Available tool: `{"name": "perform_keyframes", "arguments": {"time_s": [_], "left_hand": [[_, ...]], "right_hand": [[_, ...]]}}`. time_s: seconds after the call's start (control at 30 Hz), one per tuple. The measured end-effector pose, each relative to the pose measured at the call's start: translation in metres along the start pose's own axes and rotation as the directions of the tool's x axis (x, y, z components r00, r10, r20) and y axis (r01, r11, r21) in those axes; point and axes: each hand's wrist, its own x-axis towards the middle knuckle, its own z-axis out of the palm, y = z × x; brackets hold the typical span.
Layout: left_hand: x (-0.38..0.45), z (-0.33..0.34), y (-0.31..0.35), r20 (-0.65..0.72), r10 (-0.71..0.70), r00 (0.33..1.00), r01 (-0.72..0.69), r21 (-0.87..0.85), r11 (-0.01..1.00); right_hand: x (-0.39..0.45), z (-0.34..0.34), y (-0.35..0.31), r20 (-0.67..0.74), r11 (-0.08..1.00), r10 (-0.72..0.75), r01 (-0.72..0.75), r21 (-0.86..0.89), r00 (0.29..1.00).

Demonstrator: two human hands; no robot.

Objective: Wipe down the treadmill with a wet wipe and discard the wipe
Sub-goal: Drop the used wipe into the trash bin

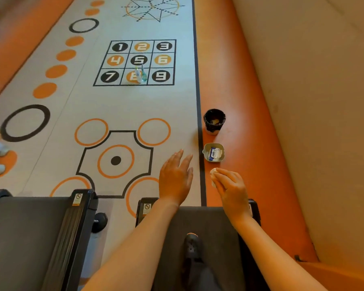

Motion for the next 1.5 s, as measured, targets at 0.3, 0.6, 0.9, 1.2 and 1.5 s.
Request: {"name": "perform_keyframes", "arguments": {"time_s": [0.3,0.6,0.9,1.2,1.5], "left_hand": [[0.124,-0.028,-0.030,-0.009,-0.043,0.999,0.043,0.022,0.999],[0.235,-0.027,-0.085,-0.034,0.028,0.999,-0.026,0.057,0.998],[0.345,-0.018,-0.113,0.076,0.053,0.996,-0.053,0.001,0.999],[0.455,0.035,-0.143,0.086,0.118,0.989,-0.120,0.014,0.993],[0.609,0.256,-0.206,0.083,0.158,0.984,-0.159,0.017,0.987]], "right_hand": [[0.156,0.036,-0.003,0.014,0.991,-0.117,0.116,0.059,0.993],[0.268,0.079,0.007,-0.027,0.991,-0.126,0.127,0.049,0.992],[0.354,0.110,0.011,-0.044,0.999,-0.046,0.045,-0.021,0.998],[0.447,0.170,0.062,-0.104,0.999,-0.033,0.031,-0.020,0.994],[0.540,0.330,0.254,-0.247,0.996,-0.056,0.038,-0.077,0.967]]}}
